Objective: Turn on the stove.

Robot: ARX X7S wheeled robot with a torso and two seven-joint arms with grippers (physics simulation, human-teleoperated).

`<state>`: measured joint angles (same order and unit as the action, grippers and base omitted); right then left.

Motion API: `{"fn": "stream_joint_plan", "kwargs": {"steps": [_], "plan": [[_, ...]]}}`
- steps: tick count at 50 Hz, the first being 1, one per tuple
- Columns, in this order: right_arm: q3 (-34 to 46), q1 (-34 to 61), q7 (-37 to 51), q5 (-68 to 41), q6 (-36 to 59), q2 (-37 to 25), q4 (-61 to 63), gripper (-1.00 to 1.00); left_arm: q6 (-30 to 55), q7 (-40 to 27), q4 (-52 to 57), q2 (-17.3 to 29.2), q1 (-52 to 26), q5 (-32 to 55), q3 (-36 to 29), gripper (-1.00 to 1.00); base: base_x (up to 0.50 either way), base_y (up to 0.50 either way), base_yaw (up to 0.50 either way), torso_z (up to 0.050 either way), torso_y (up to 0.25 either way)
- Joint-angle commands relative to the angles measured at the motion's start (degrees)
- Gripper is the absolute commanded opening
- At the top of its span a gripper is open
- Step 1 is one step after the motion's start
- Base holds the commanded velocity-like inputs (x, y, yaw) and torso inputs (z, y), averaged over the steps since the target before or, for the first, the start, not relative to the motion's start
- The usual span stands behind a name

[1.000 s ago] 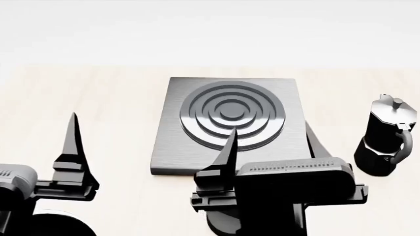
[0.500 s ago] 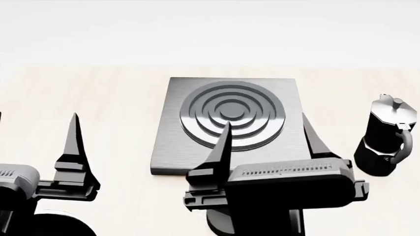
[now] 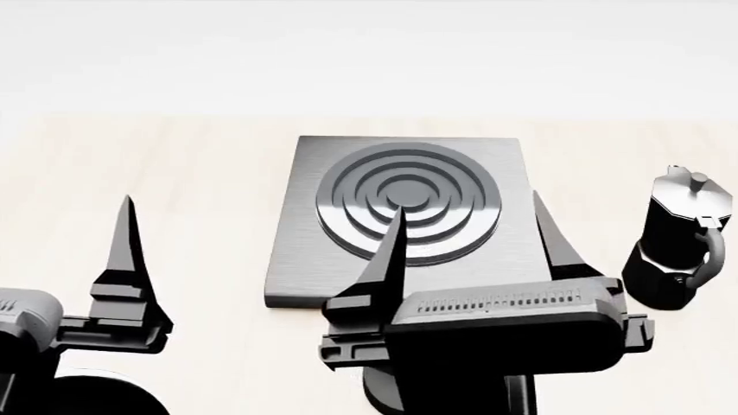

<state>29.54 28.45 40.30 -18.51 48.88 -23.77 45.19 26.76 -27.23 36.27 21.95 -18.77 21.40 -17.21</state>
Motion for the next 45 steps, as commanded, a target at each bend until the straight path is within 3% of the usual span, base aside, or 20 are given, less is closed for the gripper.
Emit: {"fn": "stream_joint_plan", "kwargs": {"steps": [1, 45], "plan": [[0.33, 0.59, 0.60, 0.01, 1.40, 0.00, 1.23, 1.00, 0.28, -0.30, 0.69, 0.19, -0.05, 0.29, -0.04, 1.00, 0.00, 0.00, 0.00, 0.000, 0.000], [1.22, 2.91, 2.39, -0.78, 6.25, 0.27, 6.58, 1.00, 1.59, -1.73, 3.72, 1.01, -0.32, 1.12, -0.21, 1.00, 0.00, 0.00, 0.00, 0.000, 0.000]]}}
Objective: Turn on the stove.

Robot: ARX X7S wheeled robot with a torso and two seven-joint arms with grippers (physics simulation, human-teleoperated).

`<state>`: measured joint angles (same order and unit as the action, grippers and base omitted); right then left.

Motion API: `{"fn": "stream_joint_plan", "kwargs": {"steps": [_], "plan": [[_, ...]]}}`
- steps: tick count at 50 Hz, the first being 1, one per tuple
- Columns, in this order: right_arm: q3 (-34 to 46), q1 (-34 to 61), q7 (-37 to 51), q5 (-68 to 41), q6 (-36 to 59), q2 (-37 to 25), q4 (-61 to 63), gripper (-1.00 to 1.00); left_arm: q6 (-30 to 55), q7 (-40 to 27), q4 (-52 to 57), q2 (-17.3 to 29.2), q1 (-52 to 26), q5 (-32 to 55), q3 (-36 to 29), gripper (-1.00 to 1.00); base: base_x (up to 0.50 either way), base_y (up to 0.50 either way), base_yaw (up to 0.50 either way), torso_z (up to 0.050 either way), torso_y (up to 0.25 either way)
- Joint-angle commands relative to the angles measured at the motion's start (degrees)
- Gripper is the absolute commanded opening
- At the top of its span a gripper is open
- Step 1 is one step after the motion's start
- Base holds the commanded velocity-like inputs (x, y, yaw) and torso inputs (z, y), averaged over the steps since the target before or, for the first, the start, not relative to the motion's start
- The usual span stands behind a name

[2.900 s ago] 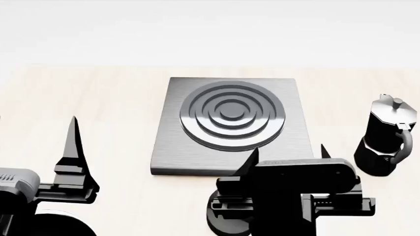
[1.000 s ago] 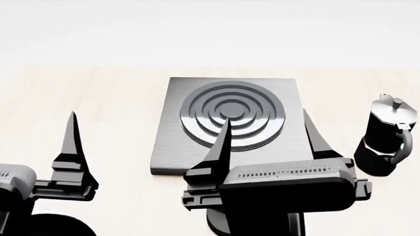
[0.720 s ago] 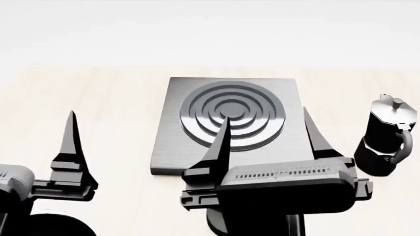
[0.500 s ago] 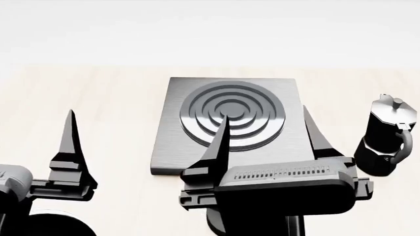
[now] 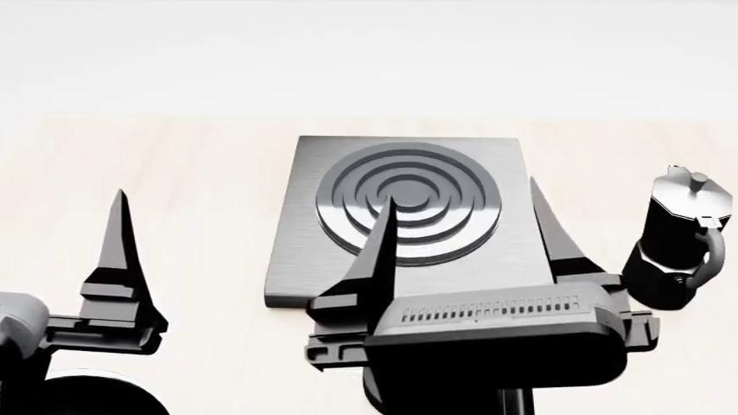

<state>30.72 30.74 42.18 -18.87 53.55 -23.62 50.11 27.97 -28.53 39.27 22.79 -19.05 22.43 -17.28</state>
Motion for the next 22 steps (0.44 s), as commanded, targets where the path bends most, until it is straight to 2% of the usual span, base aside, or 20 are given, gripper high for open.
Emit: {"fn": "stream_joint_plan", "kwargs": {"steps": [1, 22], "plan": [[-0.20, 0.61, 0.60, -0.57, 1.79, 0.17, 1.94, 1.00, 0.66, -0.52, 0.92, 0.18, -0.13, 0.36, 0.00, 1.00, 0.00, 0.00, 0.00, 0.000, 0.000], [-1.68, 3.27, 2.72, -3.58, 9.58, 2.29, 7.15, 1.00, 1.87, -1.48, 3.21, 0.64, -0.48, 1.25, 0.29, 1.00, 0.00, 0.00, 0.00, 0.000, 0.000]]}}
